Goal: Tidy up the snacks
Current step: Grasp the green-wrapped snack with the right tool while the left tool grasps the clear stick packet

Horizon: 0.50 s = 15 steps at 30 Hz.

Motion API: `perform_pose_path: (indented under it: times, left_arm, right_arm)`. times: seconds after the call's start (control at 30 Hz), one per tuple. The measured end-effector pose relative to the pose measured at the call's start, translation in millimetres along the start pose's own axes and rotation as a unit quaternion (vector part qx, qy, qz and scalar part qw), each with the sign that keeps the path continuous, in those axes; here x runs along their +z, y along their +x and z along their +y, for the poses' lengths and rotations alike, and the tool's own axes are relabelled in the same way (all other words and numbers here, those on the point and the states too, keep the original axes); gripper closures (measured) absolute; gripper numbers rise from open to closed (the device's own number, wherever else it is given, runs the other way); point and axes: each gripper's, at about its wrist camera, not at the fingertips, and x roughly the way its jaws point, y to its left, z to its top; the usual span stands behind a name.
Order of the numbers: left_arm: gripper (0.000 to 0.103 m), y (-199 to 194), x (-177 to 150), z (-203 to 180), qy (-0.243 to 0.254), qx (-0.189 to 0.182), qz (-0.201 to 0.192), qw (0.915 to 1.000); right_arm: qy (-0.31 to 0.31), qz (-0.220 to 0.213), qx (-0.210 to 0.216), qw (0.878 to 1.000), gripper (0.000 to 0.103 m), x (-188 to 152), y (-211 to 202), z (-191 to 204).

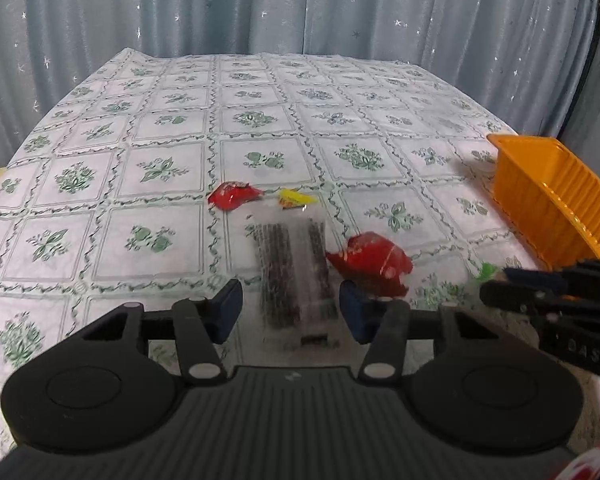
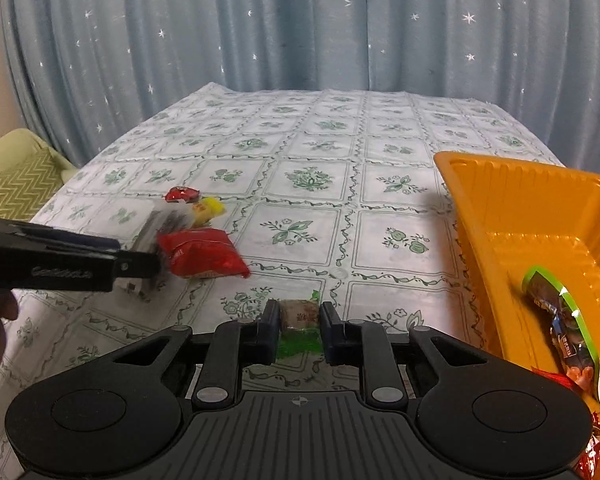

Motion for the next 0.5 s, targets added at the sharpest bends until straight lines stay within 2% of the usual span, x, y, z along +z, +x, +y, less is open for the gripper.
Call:
perform_pose_path:
  times: [0.07, 0.17, 0.23, 0.5]
  left_arm:
    - [0.055, 6, 3, 1, -0.006, -0.005, 0.000, 1.0000]
    - [0.065, 12, 5, 1, -0.005, 0.000, 0.000, 1.0000]
    - [0.067, 12, 5, 0, -0.006, 0.003, 0.000, 1.0000]
    - [0.069, -8, -6, -4, -0.020, 0.021, 0.011, 0.9995]
  right_arm:
    - [0.001, 0.000, 0.002, 1.000, 0.081, 0, 0, 0]
    - [0.003, 0.001, 0.004, 1.000, 0.081, -2, 2, 1]
    - [0.005, 0.001, 0.005, 1.000, 0.081, -2, 2, 1]
    - [0.010, -0.003, 0.002, 1.000, 0.081, -1, -5, 2]
